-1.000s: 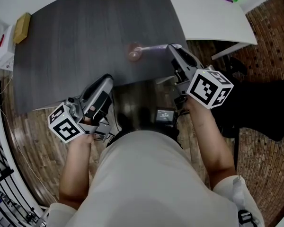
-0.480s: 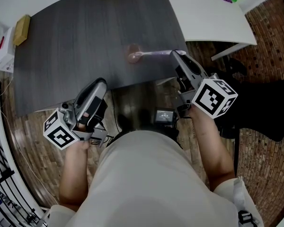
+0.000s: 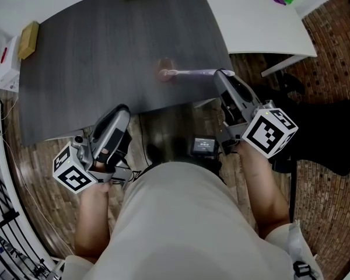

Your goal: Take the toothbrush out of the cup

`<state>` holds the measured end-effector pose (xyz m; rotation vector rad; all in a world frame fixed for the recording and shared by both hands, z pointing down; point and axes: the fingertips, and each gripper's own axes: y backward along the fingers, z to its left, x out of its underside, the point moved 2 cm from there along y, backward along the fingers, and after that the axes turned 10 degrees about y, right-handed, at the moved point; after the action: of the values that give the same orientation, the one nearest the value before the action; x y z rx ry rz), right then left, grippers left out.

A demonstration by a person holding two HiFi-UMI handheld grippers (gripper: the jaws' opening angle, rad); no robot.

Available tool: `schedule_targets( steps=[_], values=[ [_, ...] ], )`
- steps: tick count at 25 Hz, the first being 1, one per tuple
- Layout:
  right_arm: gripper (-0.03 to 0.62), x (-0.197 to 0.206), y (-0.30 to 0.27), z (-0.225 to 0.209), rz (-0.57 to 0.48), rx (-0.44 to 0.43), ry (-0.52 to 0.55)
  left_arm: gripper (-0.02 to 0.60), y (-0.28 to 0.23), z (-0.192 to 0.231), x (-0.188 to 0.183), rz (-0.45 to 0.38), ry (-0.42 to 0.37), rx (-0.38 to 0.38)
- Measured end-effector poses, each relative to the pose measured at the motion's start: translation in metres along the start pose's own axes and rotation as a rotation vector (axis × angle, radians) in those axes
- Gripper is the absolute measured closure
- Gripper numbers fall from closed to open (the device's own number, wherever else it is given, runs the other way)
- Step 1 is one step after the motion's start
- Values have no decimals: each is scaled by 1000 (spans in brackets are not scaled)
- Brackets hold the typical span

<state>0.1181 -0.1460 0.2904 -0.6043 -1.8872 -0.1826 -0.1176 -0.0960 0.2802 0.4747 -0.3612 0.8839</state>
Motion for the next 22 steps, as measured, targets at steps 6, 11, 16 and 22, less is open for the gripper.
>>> schedule_targets(
  steps=[6, 11, 16, 22],
  values=[
    [543, -4, 4, 1, -11, -9, -6, 531, 3, 1, 0, -7, -1, -13],
    [543, -5, 6, 9, -5, -38, -28, 531, 6, 4, 1, -7, 1, -30],
    [543, -5, 8, 14, 3, -51, -19, 531, 8, 6, 3, 1, 15, -33],
    [543, -9, 13, 17, -3, -59, -2, 531, 7, 3, 7, 8, 17, -29]
  ],
)
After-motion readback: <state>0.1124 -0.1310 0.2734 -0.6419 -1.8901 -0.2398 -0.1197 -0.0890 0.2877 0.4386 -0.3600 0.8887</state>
